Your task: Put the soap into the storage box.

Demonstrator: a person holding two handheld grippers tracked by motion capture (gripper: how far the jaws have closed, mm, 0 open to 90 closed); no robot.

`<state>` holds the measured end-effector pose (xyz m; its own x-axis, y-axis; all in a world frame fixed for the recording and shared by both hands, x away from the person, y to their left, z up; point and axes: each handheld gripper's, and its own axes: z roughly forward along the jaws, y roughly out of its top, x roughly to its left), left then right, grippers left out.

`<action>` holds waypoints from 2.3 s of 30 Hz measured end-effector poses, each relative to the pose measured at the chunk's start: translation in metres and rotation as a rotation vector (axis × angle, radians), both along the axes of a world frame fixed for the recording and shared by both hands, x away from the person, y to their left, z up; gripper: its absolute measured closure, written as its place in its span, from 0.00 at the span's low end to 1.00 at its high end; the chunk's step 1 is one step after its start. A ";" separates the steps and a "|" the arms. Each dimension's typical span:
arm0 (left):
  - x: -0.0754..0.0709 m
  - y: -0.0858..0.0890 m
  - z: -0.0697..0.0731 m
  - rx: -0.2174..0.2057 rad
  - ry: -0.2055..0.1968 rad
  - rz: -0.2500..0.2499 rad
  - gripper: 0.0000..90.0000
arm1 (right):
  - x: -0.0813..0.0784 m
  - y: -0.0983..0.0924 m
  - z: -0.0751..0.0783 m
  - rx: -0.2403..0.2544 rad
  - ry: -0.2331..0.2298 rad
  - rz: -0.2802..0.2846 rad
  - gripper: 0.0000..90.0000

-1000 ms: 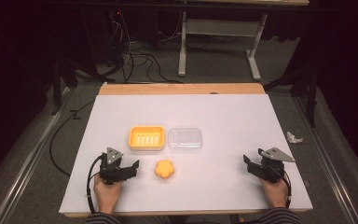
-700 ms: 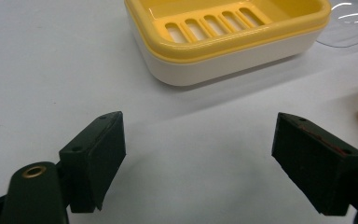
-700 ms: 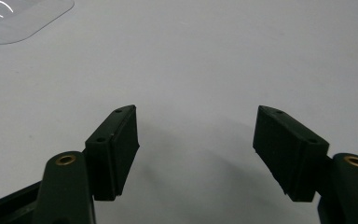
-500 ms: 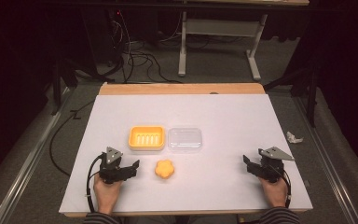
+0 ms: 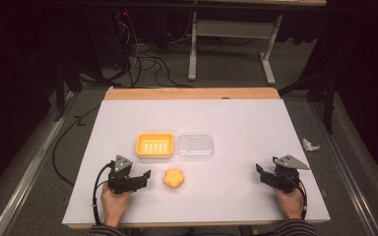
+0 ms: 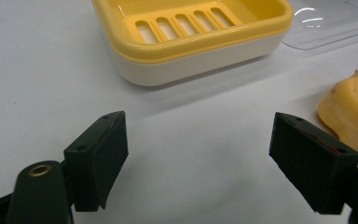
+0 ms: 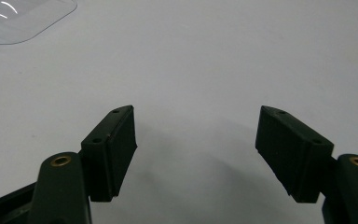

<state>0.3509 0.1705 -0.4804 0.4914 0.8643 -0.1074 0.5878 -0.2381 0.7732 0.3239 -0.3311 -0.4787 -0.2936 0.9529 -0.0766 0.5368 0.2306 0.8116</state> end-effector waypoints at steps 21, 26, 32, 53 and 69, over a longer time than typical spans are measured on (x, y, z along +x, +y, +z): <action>-0.016 -0.020 0.015 -0.047 -0.042 -0.142 0.18 | 0.000 0.000 0.000 -0.007 -0.004 -0.001 0.32; -0.018 -0.026 0.019 -0.041 -0.059 -0.163 0.17 | 0.000 0.000 0.000 -0.007 -0.005 0.000 0.32; -0.018 -0.032 0.019 -0.031 -0.055 -0.187 0.17 | -0.001 0.001 0.000 -0.006 -0.005 0.002 0.32; -0.015 -0.072 0.013 0.009 -0.023 -0.284 0.17 | 0.000 0.000 0.000 -0.004 -0.004 0.004 0.32; -0.011 -0.094 0.005 0.089 -0.001 -0.294 0.20 | 0.000 0.000 0.000 -0.003 -0.002 0.005 0.32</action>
